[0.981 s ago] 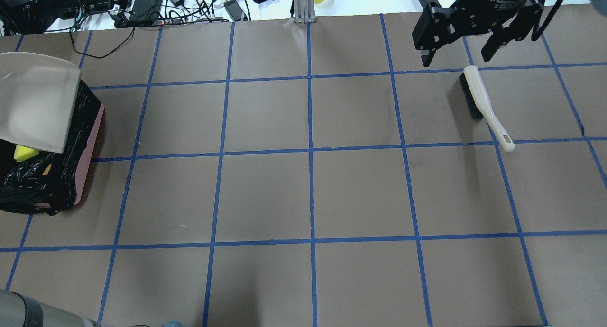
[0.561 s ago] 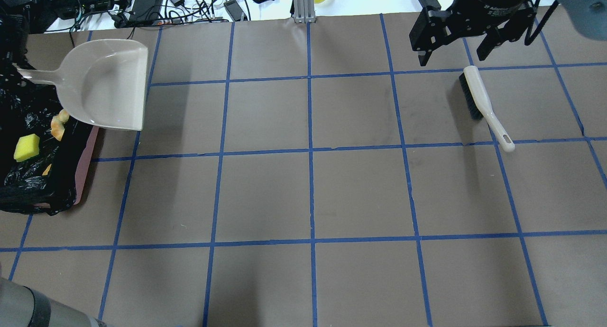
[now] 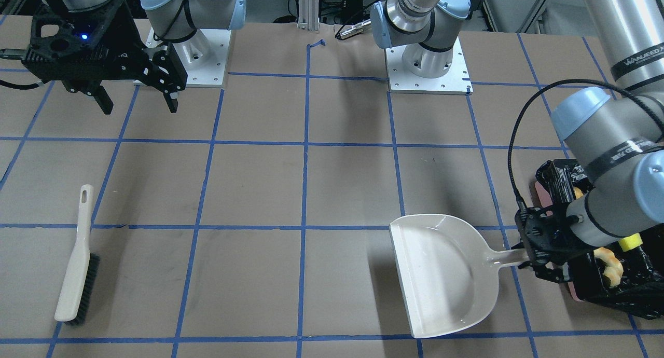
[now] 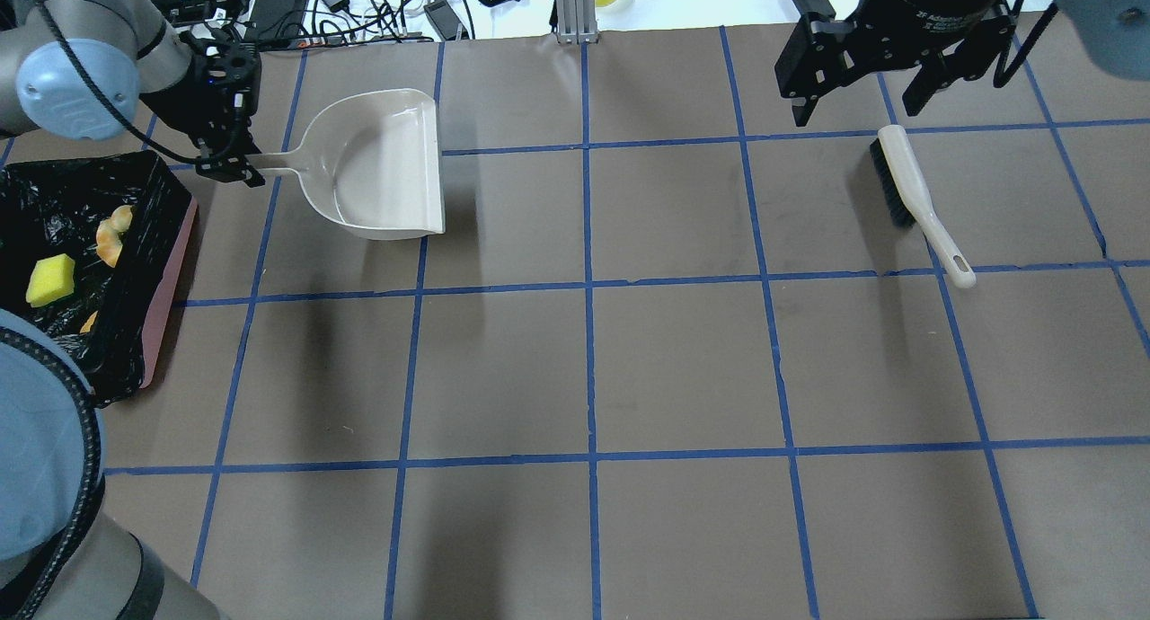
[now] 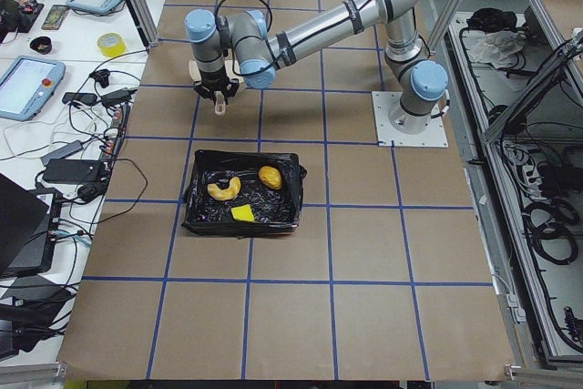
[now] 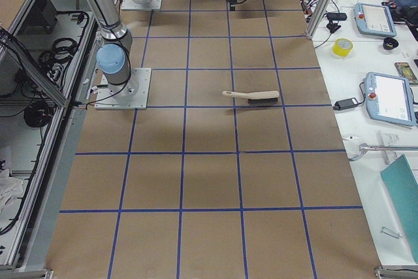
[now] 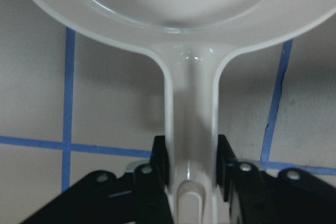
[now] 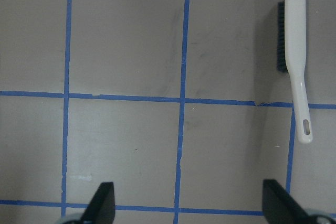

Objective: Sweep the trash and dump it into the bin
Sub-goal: 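Lower the dustpan onto the table with the left gripper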

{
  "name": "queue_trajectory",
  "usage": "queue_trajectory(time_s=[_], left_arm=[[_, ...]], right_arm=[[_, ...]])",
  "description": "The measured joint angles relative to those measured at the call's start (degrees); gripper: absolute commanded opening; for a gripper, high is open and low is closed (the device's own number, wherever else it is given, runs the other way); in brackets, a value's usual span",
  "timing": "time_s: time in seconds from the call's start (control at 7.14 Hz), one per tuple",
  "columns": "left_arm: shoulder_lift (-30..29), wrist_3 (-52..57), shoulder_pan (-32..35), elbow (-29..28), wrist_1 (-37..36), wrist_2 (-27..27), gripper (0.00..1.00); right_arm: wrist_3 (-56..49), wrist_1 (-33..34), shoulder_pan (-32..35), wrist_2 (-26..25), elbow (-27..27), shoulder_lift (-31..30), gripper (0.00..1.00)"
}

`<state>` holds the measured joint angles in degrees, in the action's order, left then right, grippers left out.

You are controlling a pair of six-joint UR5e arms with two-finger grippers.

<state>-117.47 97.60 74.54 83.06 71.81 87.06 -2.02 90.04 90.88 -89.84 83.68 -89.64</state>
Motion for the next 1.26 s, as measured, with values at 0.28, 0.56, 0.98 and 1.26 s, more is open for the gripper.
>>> queue_trajectory(time_s=[0.28,0.56,0.98,1.26], left_arm=[[-2.13,-1.63,1.49,0.01,-1.09,0.33,0.00],[-3.68,-0.74,2.66,0.24,-4.13,0.64,0.00],[-4.01,1.33,3.18,2.52,-5.55,0.80,0.00],[-4.05,2.04,3.23,3.23,-6.37,1.04,0.33]], right_arm=[[-0.02,0.04,0.00,0.00,-0.01,0.01,1.00],[-0.33,0.17,-0.02,0.02,-0.01,0.07,1.00],[-0.52,0.16,0.00,0.04,-0.01,0.08,1.00],[-0.53,0.14,0.00,0.02,-0.01,0.08,1.00]])
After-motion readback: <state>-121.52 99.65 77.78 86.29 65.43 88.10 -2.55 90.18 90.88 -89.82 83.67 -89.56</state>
